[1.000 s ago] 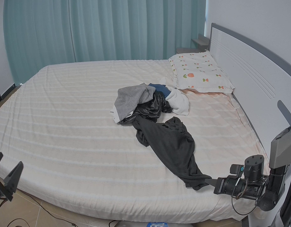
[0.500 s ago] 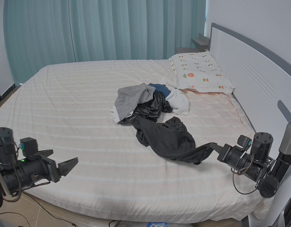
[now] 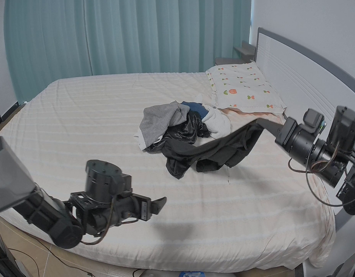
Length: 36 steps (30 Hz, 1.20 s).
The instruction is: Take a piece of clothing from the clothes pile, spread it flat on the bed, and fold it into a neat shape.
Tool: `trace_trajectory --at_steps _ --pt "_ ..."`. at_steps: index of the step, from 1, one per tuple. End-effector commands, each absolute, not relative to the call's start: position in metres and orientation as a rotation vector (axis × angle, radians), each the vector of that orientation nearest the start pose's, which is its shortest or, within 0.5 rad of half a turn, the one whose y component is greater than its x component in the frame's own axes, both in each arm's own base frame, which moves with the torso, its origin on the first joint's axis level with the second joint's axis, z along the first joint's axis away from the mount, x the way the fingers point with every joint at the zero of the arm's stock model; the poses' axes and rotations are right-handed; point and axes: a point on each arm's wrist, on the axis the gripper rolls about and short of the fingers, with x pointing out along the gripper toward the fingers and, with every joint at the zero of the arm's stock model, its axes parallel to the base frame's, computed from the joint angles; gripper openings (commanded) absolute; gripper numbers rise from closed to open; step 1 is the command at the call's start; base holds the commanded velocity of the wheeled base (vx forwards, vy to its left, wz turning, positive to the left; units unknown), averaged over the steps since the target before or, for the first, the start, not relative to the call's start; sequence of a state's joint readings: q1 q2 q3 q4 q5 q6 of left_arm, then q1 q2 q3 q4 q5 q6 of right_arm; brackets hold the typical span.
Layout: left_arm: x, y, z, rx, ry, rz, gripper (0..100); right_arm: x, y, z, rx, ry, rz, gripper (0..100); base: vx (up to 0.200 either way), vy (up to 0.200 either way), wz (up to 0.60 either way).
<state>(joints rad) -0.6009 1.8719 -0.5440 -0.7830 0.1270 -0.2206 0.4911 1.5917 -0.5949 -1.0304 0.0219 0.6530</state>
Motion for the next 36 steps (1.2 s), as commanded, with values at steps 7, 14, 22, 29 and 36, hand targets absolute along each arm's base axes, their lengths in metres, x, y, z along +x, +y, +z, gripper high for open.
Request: trace_trajectory --at_steps 7,14,22,29,36 --pt "0.271 -0.216 0.054 -0.044 0.513 -0.372 100 0.169 0.149 0.263 0.707 0.004 0.782 0 0.000 0.000 0.00" --pt "0.286 -0.227 0.044 -0.072 0.450 -0.349 100 0.151 0.147 0.270 0.719 -0.009 0.852 0 0.000 0.000 0.00" --pt "0.287 -0.230 0.044 -0.092 0.416 -0.363 100 0.146 0.151 0.265 0.710 0.025 0.877 0 0.000 0.000 0.00" --pt "0.277 -0.228 0.042 -0.091 0.440 -0.376 100 0.152 0.155 0.260 0.701 0.048 0.875 0 0.000 0.000 0.00" --pt "0.255 -0.224 0.046 -0.093 0.480 -0.446 100 0.156 0.158 0.256 0.695 0.063 0.867 0 0.000 0.000 0.00"
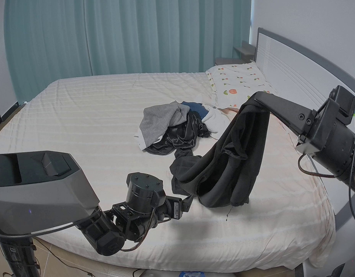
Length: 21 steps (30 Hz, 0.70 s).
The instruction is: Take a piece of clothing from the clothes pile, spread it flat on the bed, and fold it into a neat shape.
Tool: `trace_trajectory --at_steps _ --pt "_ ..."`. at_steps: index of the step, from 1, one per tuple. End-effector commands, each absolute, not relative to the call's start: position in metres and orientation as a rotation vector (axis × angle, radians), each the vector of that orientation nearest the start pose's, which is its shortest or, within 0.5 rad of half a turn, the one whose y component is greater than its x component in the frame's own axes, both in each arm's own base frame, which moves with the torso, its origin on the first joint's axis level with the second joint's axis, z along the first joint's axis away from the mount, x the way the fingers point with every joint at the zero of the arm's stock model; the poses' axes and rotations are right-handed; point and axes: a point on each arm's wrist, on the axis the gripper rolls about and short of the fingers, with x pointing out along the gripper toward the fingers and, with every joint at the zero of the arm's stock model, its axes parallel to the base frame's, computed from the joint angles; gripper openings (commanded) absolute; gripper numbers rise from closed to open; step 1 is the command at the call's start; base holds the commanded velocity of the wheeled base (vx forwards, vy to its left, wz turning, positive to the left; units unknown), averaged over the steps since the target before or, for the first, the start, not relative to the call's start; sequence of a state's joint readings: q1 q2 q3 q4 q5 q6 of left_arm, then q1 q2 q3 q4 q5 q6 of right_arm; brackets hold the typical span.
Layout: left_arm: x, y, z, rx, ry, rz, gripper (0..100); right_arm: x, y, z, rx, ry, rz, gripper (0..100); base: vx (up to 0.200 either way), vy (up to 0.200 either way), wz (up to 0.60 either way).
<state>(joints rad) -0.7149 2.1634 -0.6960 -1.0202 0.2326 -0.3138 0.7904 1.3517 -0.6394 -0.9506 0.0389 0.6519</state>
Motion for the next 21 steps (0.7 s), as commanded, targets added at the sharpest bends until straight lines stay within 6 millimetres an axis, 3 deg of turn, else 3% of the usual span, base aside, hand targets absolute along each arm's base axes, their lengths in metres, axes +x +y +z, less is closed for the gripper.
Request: trace_trajectory --at_steps 1,7,14,17,21 --pt "0.252 -0.225 0.048 -0.094 0.481 -0.466 100 0.157 0.159 0.255 0.696 0.070 0.865 0 0.000 0.000 0.00" --pt "0.268 -0.239 0.057 -0.125 0.402 -0.421 100 0.156 0.161 0.254 0.697 0.080 0.875 0 0.000 0.000 0.00" --pt "0.296 -0.259 0.038 -0.190 0.380 -0.340 100 0.147 0.159 0.262 0.716 0.044 0.899 0 0.000 0.000 0.00" --pt "0.307 -0.263 0.022 -0.191 0.391 -0.302 100 0.133 0.143 0.288 0.750 -0.052 0.936 0 0.000 0.000 0.00" --pt "0.323 -0.261 0.012 -0.223 0.383 -0.255 100 0.128 0.134 0.306 0.765 -0.112 0.935 0 0.000 0.000 0.00"
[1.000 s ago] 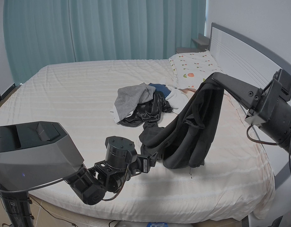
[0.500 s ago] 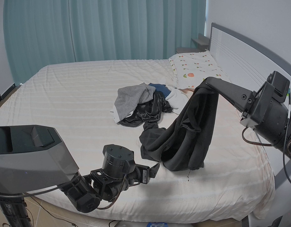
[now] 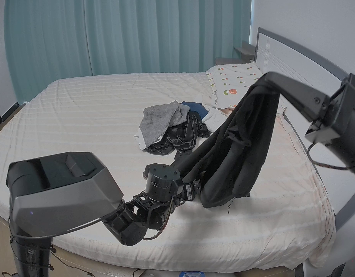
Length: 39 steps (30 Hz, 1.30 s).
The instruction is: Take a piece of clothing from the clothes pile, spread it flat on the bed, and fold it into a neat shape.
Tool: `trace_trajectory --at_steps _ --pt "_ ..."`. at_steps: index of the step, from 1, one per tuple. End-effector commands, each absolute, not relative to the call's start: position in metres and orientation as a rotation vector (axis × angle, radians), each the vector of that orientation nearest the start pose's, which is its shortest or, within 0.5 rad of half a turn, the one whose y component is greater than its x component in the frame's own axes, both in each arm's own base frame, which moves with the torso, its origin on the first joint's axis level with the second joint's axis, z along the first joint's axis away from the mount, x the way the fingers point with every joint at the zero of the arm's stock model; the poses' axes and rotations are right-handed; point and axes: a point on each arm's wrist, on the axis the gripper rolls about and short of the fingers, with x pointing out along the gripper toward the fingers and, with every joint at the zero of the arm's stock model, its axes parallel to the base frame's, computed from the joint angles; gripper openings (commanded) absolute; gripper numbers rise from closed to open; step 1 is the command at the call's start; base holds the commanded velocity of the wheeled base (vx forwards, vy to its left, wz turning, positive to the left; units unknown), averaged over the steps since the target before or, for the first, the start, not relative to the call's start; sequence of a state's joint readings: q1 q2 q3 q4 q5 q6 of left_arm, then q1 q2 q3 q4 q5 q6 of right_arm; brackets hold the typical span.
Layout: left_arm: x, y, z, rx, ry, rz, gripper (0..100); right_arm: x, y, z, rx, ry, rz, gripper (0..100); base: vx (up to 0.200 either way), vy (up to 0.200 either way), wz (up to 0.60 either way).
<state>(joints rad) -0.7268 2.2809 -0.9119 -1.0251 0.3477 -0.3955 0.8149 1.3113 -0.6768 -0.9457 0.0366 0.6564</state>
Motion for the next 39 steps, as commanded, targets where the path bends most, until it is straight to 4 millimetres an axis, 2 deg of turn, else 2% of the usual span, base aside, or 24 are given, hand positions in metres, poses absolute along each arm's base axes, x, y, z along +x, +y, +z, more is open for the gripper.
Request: trace_trajectory --at_steps 1,7,11,12,17,20,22,23,24,25,26,28,32,33,34,37,39 --pt "0.324 -0.259 0.012 -0.237 0.385 -0.246 100 0.128 0.131 0.309 0.766 -0.121 0.928 0 0.000 0.000 0.00" --pt "0.325 -0.253 0.009 -0.287 0.402 -0.220 100 0.134 0.123 0.321 0.770 -0.172 0.885 0 0.000 0.000 0.00" --pt "0.321 -0.247 0.001 -0.304 0.441 -0.204 100 0.142 0.126 0.308 0.755 -0.119 0.865 0 0.000 0.000 0.00" --pt "0.320 -0.246 -0.001 -0.307 0.450 -0.201 0 0.144 0.127 0.303 0.747 -0.100 0.861 0 0.000 0.000 0.00" --pt "0.306 -0.241 -0.005 -0.372 0.523 -0.257 0 0.164 0.131 0.274 0.701 0.008 0.823 0 0.000 0.000 0.00" --pt "0.293 -0.232 0.021 -0.430 0.508 -0.321 0 0.182 0.130 0.258 0.683 0.057 0.757 0 0.000 0.000 0.00" --pt "0.291 -0.230 0.024 -0.433 0.509 -0.326 0 0.185 0.131 0.255 0.680 0.066 0.745 0 0.000 0.000 0.00" --pt "0.287 -0.225 0.040 -0.452 0.482 -0.337 0 0.195 0.130 0.245 0.669 0.098 0.713 0 0.000 0.000 0.00" --pt "0.287 -0.223 0.044 -0.456 0.475 -0.336 0 0.197 0.130 0.243 0.667 0.105 0.709 0 0.000 0.000 0.00" --pt "0.286 -0.217 0.064 -0.481 0.428 -0.344 0 0.209 0.128 0.230 0.653 0.151 0.683 0 0.000 0.000 0.00" --pt "0.286 -0.214 0.072 -0.490 0.410 -0.343 0 0.213 0.127 0.227 0.648 0.164 0.674 0 0.000 0.000 0.00" --pt "0.289 -0.200 0.104 -0.527 0.336 -0.336 0 0.228 0.126 0.212 0.638 0.211 0.629 0 0.000 0.000 0.00" --pt "0.295 -0.179 0.147 -0.524 0.287 -0.283 0 0.256 0.135 0.187 0.612 0.272 0.568 0 0.000 0.000 0.00" --pt "0.295 -0.179 0.147 -0.524 0.287 -0.283 0 0.256 0.135 0.187 0.612 0.272 0.568 0 0.000 0.000 0.00" --pt "0.298 -0.174 0.163 -0.533 0.245 -0.261 0 0.271 0.142 0.190 0.601 0.223 0.527 0 0.000 0.000 0.00" --pt "0.297 -0.169 0.181 -0.550 0.182 -0.243 0 0.289 0.149 0.208 0.609 0.104 0.436 0 0.000 0.000 0.00" --pt "0.291 -0.165 0.186 -0.543 0.168 -0.235 0 0.292 0.149 0.218 0.609 0.054 0.401 0 0.000 0.000 0.00"
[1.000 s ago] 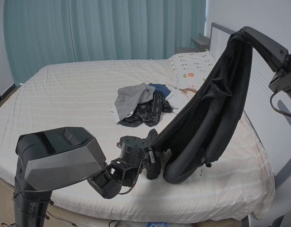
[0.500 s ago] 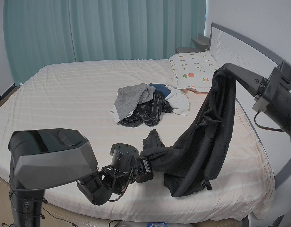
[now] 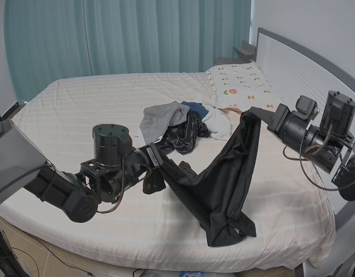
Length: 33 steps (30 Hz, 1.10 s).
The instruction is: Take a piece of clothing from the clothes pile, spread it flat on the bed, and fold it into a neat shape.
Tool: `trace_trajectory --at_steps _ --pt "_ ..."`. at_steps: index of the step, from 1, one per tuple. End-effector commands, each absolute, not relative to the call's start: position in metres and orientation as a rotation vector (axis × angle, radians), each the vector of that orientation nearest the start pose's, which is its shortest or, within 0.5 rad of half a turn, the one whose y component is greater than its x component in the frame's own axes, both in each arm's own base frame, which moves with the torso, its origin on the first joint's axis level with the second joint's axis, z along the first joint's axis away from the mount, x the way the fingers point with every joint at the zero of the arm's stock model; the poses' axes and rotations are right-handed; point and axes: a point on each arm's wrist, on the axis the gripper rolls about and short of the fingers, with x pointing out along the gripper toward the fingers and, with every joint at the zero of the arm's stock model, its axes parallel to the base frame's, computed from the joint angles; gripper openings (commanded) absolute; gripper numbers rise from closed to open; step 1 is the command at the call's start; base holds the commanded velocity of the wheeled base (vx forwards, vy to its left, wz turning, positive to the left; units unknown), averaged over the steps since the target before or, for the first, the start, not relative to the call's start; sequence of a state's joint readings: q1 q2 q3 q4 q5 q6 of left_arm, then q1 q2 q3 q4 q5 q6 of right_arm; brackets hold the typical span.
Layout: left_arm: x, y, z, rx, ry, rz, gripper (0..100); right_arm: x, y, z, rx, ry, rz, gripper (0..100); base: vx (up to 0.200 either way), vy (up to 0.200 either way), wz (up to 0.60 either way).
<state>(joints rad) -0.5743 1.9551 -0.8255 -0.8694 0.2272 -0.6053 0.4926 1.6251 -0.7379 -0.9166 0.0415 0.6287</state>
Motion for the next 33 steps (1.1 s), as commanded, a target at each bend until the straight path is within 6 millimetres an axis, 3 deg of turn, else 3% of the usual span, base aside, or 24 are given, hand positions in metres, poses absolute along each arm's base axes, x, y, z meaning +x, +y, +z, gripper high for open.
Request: trace_trajectory --at_steps 1,12,17,19,27,33 --pt "0.290 -0.164 0.186 -0.533 0.168 -0.235 0 0.291 0.148 0.219 0.605 0.047 0.391 0 0.000 0.000 0.00" --pt "0.269 -0.152 0.145 -0.488 0.267 -0.201 0 0.267 0.134 0.162 0.532 0.150 0.330 0 0.000 0.000 0.00" --pt "0.263 -0.149 0.129 -0.479 0.310 -0.186 0 0.269 0.127 0.143 0.532 0.186 0.308 0 0.000 0.000 0.00" --pt "0.262 -0.148 0.126 -0.534 0.303 -0.188 0 0.271 0.126 0.125 0.520 0.233 0.287 0 0.000 0.000 0.00" --pt "0.259 -0.150 0.111 -0.575 0.339 -0.185 0 0.276 0.123 0.107 0.565 0.219 0.267 0 -0.050 0.000 0.00" --pt "0.260 -0.150 0.104 -0.575 0.359 -0.175 0 0.274 0.122 0.110 0.568 0.211 0.264 0 -0.133 0.000 0.00"
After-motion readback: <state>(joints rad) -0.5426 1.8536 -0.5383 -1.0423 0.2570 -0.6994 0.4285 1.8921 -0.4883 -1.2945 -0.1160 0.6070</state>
